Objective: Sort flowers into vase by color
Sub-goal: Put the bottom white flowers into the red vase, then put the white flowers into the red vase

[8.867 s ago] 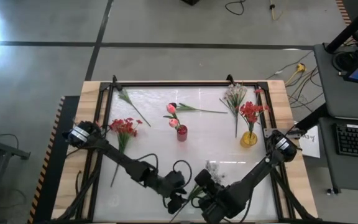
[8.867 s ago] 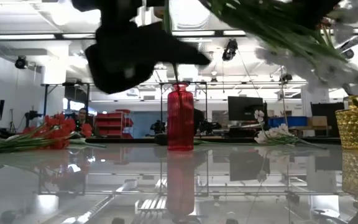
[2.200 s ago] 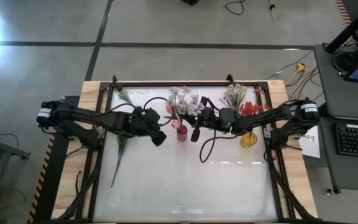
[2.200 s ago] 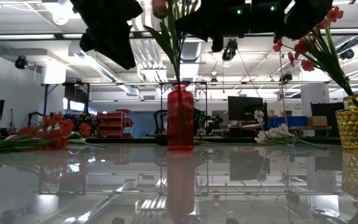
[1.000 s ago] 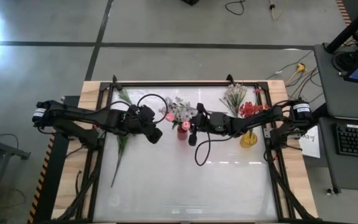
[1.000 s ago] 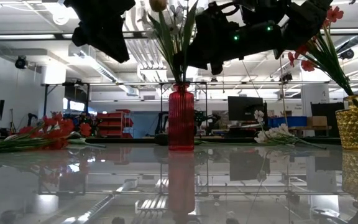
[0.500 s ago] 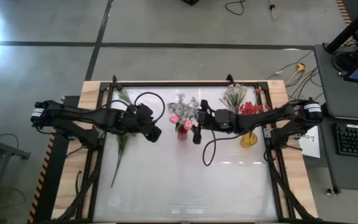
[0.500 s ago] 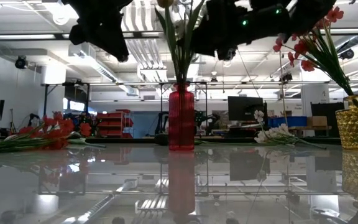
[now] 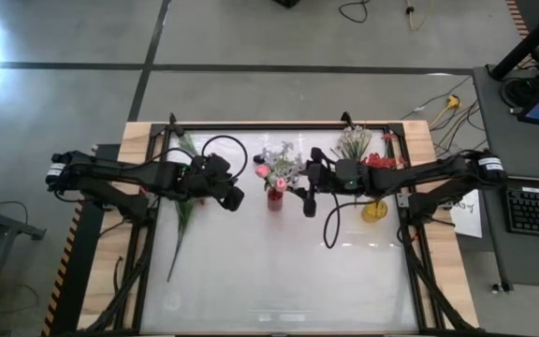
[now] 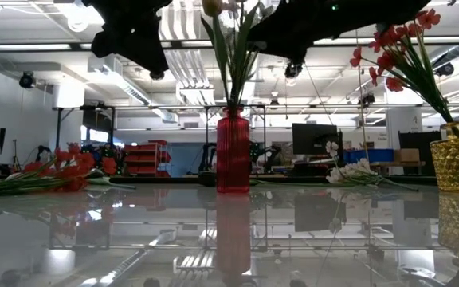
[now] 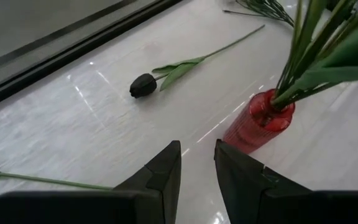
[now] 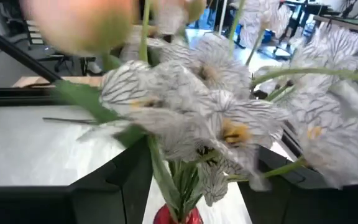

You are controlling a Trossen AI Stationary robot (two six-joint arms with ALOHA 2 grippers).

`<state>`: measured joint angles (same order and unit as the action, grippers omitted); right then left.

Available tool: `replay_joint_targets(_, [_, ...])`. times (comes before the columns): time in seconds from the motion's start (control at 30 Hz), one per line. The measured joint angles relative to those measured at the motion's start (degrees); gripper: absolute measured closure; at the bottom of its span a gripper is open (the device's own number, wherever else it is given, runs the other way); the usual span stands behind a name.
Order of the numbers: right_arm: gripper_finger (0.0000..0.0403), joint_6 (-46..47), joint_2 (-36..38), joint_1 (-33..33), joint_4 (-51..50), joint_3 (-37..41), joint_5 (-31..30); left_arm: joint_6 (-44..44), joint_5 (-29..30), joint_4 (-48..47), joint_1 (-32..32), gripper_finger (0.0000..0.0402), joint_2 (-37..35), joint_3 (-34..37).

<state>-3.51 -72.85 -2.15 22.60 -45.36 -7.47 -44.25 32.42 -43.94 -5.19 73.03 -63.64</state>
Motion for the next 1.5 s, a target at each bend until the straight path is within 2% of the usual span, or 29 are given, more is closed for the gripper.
replay_joint_targets(0.17, [0.0202,2.67,1.43,-0.01,-4.32,-0.63,-0.04,0.00,0.00,0.35,0.06,0.0316,0.00,0.00])
replay_joint_targets(0.7, [0.0198,5.55,1.67,-0.02,-39.51,-13.65,-0.48,-0.02,-0.46,1.41,0.06,0.0316,-0.02,0.02])
replay_joint_targets(0.93, [0.0142,5.69,2.30,-0.02,-49.08,-17.59,-0.52,-0.02,-0.50,1.49,0.06,0.0316,-0.31,0.02])
replay_joint_targets(1.07, [0.0116,7.24,3.83,0.00,-53.02,-24.52,-0.98,0.00,-0.50,1.50,0.15,0.0316,-1.03,0.02])
replay_joint_targets(1.2, [0.0118,9.92,3.73,-0.09,-56.76,-33.30,-4.25,0.16,-0.48,1.52,0.79,0.0316,-1.33,0.02])
replay_joint_targets(1.3, [0.0130,11.20,3.58,-1.17,-60.80,-39.72,-10.50,0.29,-0.50,1.53,1.52,0.0316,-1.33,0.02])
replay_joint_targets(1.4, [0.0145,14.20,3.57,-4.65,-66.25,-44.19,-17.60,1.79,-0.48,1.53,2.19,0.0316,-1.33,0.02])
replay_joint_targets(1.5, [0.0157,16.45,3.75,-10.87,-71.35,-46.23,-19.14,4.26,-0.50,1.53,2.65,0.0316,-1.44,0.02])
